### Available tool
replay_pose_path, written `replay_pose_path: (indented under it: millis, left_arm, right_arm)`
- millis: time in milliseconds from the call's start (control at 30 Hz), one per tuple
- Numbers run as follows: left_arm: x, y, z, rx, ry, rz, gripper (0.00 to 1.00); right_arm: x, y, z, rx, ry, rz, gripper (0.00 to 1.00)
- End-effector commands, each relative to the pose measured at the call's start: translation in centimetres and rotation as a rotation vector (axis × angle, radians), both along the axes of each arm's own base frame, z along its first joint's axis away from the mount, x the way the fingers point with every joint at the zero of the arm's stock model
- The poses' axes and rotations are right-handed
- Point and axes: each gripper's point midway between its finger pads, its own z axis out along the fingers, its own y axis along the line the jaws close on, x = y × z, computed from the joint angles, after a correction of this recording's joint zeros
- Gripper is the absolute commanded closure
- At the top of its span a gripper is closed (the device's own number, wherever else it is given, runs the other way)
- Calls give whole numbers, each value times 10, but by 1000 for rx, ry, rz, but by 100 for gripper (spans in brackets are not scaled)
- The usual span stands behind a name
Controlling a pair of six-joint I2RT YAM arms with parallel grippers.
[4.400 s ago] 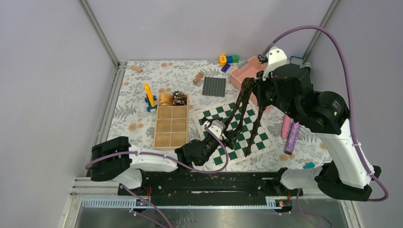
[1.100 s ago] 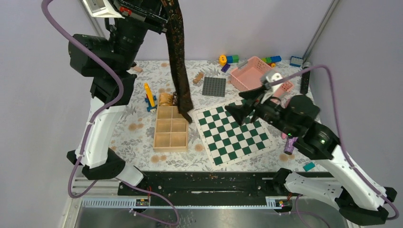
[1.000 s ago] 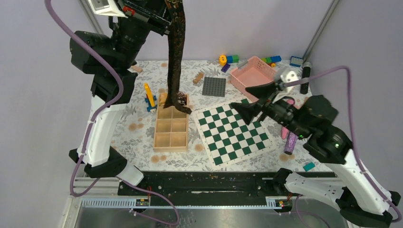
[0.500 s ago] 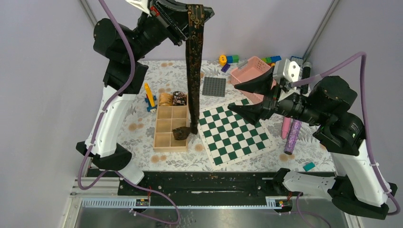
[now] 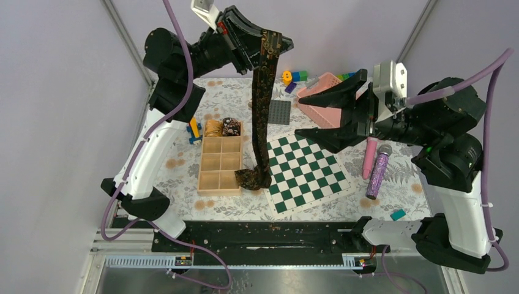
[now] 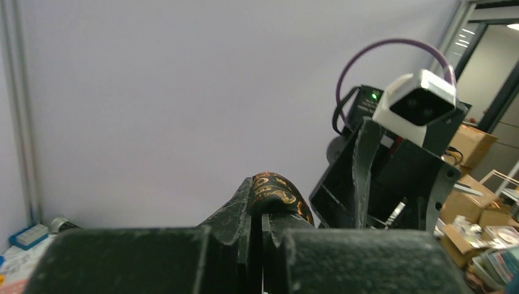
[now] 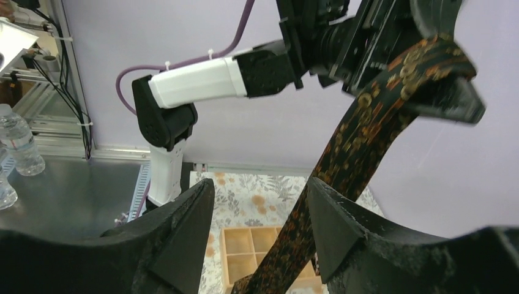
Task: Roll the ties
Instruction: Flatten out the tie at the center of the board.
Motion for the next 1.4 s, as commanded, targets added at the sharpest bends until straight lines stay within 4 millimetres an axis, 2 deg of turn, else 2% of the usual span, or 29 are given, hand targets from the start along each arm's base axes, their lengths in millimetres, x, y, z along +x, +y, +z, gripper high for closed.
replay_pose_path:
  millis: [0, 167, 500, 700, 1367]
  left_arm:
    - [-43, 11, 17, -35, -104, -79, 100]
    - [-49, 8, 16, -37, -102, -106, 100]
    - [-60, 0, 15, -39, -103, -158, 100]
    - [-59, -2, 16, -42, -99, -164, 100]
    - [-60, -3, 17, -44, -105, -178, 100]
  right_arm:
    - [-1, 7, 11, 4, -9, 56, 36]
    - [8, 14, 12, -1, 4, 58, 38]
    - [29, 24, 0, -29, 42, 33, 40]
    - [29, 29, -9, -42, 67, 63, 43]
    - [40, 34, -58, -89, 136, 38, 42]
